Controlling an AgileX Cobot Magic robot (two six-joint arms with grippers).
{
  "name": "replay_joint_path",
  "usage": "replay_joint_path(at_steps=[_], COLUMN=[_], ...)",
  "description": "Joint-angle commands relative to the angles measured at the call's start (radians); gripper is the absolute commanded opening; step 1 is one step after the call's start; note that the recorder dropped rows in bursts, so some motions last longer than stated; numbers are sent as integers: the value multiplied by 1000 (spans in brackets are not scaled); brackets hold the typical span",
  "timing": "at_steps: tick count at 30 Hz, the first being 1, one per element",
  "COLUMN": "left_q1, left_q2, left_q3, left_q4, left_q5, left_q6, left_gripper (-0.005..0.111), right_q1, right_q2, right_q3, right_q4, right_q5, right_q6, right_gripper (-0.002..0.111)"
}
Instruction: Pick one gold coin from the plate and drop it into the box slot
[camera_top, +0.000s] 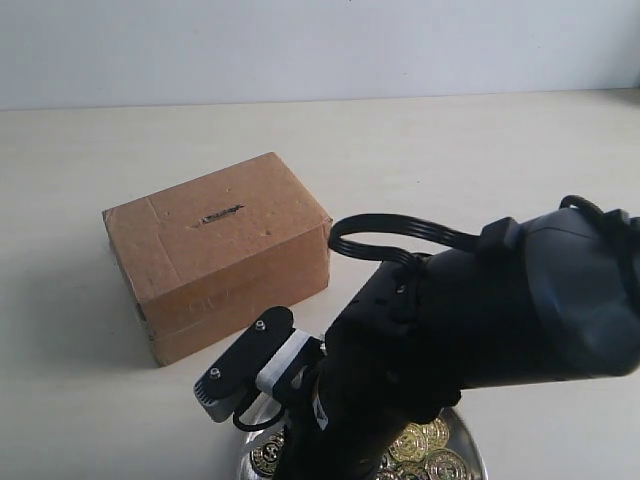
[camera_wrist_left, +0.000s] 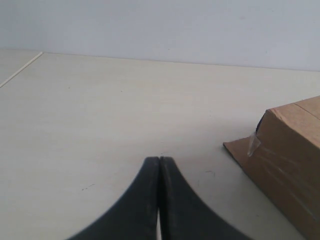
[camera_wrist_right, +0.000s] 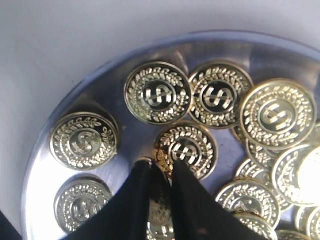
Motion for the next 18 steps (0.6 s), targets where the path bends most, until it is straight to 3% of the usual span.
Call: replay_joint_path(at_steps=[1,16,18], left_q1=[4,4,4], left_q2=[-5,-5,-5], left_q3=[0,0,0], left_q4=[-9,-9,-9], left_q5=[-6,-6,-6], left_q6=[0,0,0], left_gripper=[0,0,0], right_q1=[2,2,2], right_q2=[-24,-36,-36], right_q3=[8,8,8], right_q4=[-16,-35,-35], right_q5=[6,43,45], right_q6=[-12,-12,-12], right_gripper=[7,7,19])
